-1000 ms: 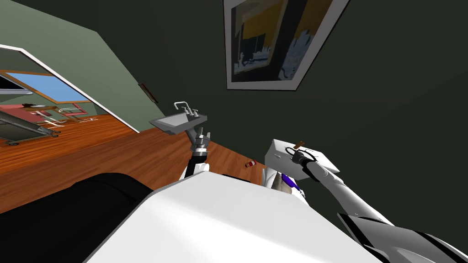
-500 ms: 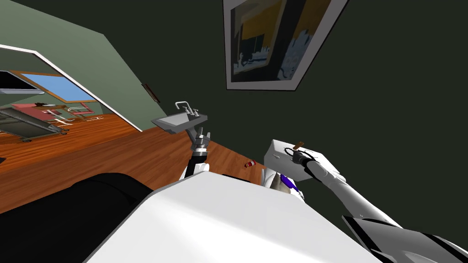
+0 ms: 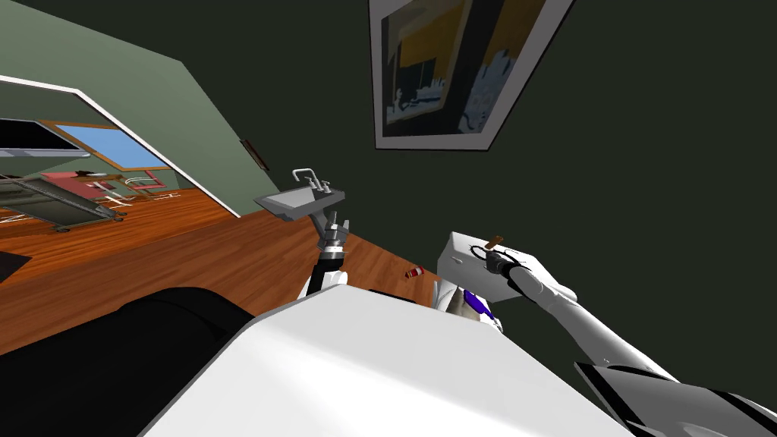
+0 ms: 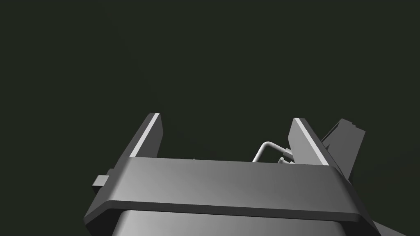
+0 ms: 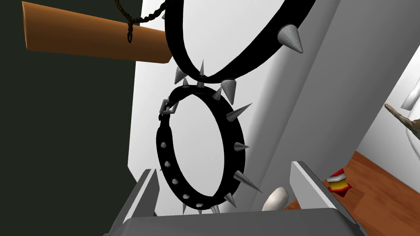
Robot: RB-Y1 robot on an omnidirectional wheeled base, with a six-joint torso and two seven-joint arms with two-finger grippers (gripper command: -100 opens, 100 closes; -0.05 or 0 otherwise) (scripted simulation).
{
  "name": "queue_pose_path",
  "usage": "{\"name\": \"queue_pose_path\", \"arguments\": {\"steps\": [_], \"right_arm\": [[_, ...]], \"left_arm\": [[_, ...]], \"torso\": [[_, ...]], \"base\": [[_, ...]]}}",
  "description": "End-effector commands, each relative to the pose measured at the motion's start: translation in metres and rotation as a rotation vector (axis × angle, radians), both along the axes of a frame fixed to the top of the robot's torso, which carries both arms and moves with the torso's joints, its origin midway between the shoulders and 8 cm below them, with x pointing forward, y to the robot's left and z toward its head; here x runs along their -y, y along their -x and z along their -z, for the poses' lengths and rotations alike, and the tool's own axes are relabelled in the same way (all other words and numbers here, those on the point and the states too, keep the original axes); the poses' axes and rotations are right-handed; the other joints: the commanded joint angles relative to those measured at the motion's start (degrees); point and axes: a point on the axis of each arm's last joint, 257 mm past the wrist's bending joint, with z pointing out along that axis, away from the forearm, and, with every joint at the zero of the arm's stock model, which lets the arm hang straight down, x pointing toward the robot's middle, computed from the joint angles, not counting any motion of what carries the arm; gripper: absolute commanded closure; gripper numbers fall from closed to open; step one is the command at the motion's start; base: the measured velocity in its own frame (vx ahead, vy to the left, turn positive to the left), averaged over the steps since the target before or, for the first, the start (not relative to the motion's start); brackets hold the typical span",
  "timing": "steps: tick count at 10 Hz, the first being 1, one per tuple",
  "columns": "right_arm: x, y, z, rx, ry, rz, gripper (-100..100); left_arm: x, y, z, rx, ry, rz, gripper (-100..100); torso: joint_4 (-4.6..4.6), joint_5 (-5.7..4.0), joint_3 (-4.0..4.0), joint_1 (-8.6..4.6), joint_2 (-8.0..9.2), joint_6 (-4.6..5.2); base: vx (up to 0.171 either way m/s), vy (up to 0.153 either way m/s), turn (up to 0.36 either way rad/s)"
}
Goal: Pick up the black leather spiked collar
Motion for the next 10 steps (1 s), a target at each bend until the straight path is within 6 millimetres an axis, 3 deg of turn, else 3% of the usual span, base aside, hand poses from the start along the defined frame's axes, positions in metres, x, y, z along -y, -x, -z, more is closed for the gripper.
{"name": "queue_pose_path", "arguments": {"steps": [1, 2, 3, 4, 5, 7, 8, 9, 10], "right_arm": [[0.000, 0.000, 0.000, 0.000, 0.000, 0.000, 0], [-0.017, -0.007, 0.004, -0.001, -0.005, -0.027, -100], [-0.017, -0.007, 0.004, -0.001, -0.005, -0.027, -100], [-0.036, -0.013, 0.006, 0.003, -0.020, -0.050, -100], [-0.034, -0.013, 0.006, 0.000, -0.010, -0.052, -100], [-0.066, -0.024, 0.009, 0.005, -0.024, -0.094, -100], [-0.065, -0.023, 0.010, 0.000, -0.010, -0.098, -100], [-0.081, -0.028, 0.010, 0.006, -0.026, -0.114, -100], [-0.079, -0.028, 0.011, 0.000, -0.010, -0.117, -100]], "left_arm": [[0.000, 0.000, 0.000, 0.000, 0.000, 0.000, 0], [0.000, 0.000, 0.000, 0.000, 0.000, 0.000, 0], [0.000, 0.000, 0.000, 0.000, 0.000, 0.000, 0], [0.000, 0.000, 0.000, 0.000, 0.000, 0.000, 0], [0.000, 0.000, 0.000, 0.000, 0.000, 0.000, 0], [0.000, 0.000, 0.000, 0.000, 0.000, 0.000, 0], [0.000, 0.000, 0.000, 0.000, 0.000, 0.000, 0], [0.000, 0.000, 0.000, 0.000, 0.000, 0.000, 0], [0.000, 0.000, 0.000, 0.000, 0.000, 0.000, 0]], "torso": [[0.00, 0.00, 0.00, 0.00, 0.00, 0.00], [0.00, 0.02, 0.00, 0.07, 0.00, 0.00], [-0.02, 0.01, -0.04, 0.03, -0.08, 0.02], [-0.02, 0.01, -0.06, 0.02, -0.10, 0.00], [-0.03, 0.01, -0.07, 0.01, -0.13, 0.02], [-0.03, 0.01, -0.09, 0.02, -0.16, 0.00], [-0.04, 0.00, -0.11, 0.00, -0.18, 0.03], [-0.04, 0.00, -0.10, 0.01, -0.17, -0.02], [-0.04, 0.00, -0.10, -0.01, -0.17, 0.00]], "base": [[0.000, 0.000, 0.000], [0.027, -0.025, -0.121], [0.030, -0.023, -0.070], [0.036, -0.027, -0.142], [0.034, -0.019, -0.052], [0.048, -0.028, -0.153], [0.042, -0.025, -0.064], [0.043, -0.033, -0.083], [0.033, -0.023, -0.068]]}}
